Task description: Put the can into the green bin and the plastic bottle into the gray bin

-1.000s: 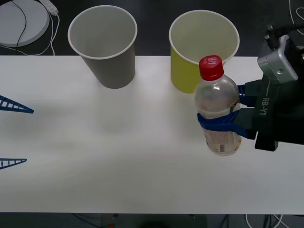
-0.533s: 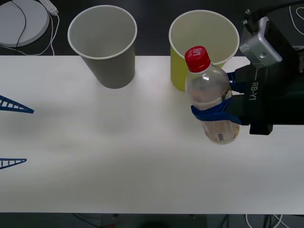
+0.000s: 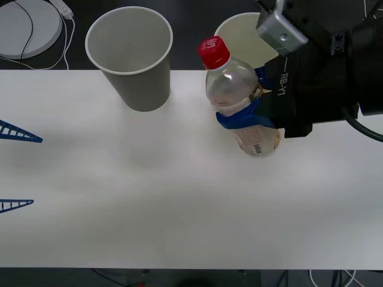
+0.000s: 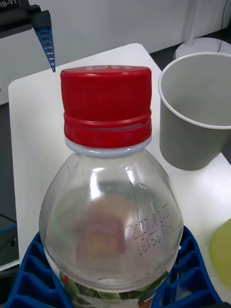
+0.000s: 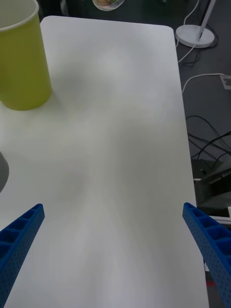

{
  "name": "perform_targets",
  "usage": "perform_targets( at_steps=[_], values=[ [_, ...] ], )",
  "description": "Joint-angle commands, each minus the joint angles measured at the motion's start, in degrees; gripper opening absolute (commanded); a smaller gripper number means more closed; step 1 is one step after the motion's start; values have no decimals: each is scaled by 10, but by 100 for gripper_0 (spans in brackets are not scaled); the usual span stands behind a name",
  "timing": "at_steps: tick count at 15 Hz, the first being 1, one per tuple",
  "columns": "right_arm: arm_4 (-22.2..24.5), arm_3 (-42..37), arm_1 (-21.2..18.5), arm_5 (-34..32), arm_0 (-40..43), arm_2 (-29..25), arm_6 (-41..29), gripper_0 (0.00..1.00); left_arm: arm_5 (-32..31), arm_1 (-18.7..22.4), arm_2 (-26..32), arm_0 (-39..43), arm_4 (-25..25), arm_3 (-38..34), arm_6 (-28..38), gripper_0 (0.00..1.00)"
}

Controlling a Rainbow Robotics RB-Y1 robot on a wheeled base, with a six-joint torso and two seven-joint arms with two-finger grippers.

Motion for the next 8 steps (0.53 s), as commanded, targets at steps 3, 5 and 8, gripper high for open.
perform_targets(
  at_steps=[3,5,8],
  values=[
    [24,67,36,0,-97,75,1,0,0,0,0,0,0,0,0,100],
    [45,97,60,-1,-122,93,0,0,0,0,0,0,0,0,0,100],
    [77,143,92,-4,-167,127,0,0,0,0,0,0,0,0,0,100]
  ],
)
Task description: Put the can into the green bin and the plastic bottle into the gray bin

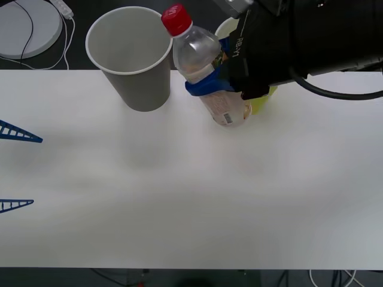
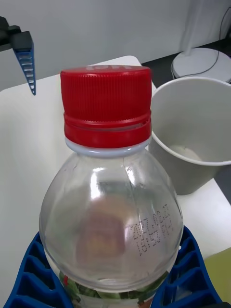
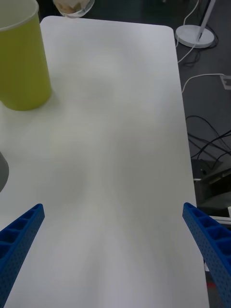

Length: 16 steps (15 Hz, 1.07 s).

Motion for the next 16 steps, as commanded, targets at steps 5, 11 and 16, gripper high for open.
perform_targets(
  at_steps=[5,11,16],
  values=[
    [52,107,75,-36,-95,39,0,0,0,0,0,0,0,0,0,100],
    [90,223,130,-45,-172,64,0,0,0,0,0,0,0,0,0,100],
    [112,316,168,-45,-217,77,0,0,0,0,0,0,0,0,0,100]
  ],
)
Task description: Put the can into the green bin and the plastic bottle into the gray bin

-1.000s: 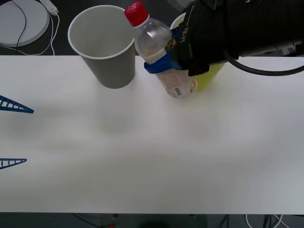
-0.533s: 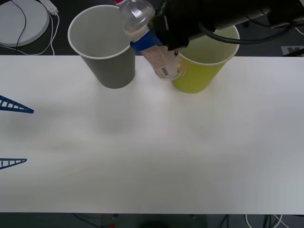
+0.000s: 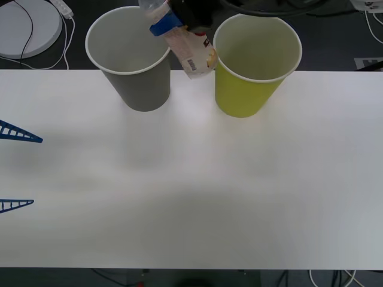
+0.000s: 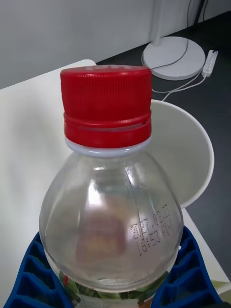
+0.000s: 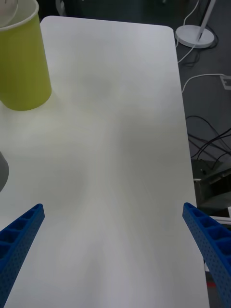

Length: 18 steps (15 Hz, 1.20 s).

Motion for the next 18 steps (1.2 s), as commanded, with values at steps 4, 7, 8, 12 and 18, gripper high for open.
perform_targets(
  at_steps=[4,7,8,12,18],
  values=[
    [32,110,46,0,-61,20,0,0,0,0,0,0,0,0,0,100],
    [42,167,71,0,-96,29,0,0,0,0,0,0,0,0,0,100],
    [45,184,80,-1,-105,30,-4,0,0,0,0,0,0,0,0,100],
    [74,221,109,0,-134,43,-37,0,0,0,0,0,0,0,0,100],
    [110,313,157,10,-179,43,-38,0,0,0,0,0,0,0,0,100]
  ],
)
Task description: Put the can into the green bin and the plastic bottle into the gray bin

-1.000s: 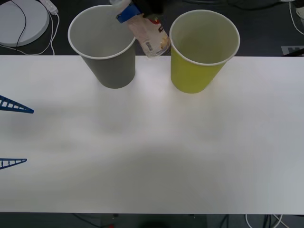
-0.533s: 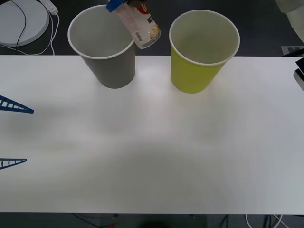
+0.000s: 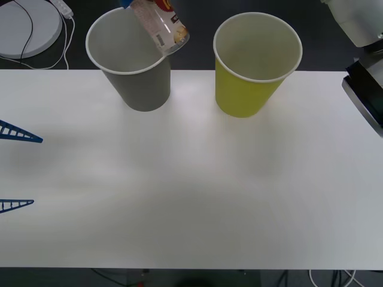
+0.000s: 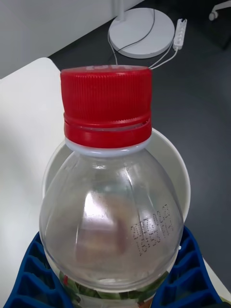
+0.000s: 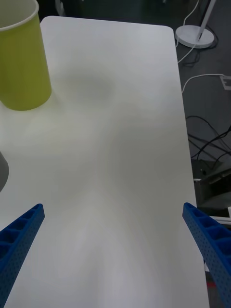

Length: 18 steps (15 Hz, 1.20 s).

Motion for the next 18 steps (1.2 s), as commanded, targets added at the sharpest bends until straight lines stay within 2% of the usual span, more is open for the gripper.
perform_targets(
  at_steps=[1,11,18],
  values=[
    [12,43,21,16,-20,0,0,0,0,0,0,0,0,0,0,100],
    [47,180,98,73,-81,14,1,0,0,0,0,0,0,0,0,100],
    [45,216,115,104,-98,39,0,0,0,0,0,0,0,0,0,100]
  ],
)
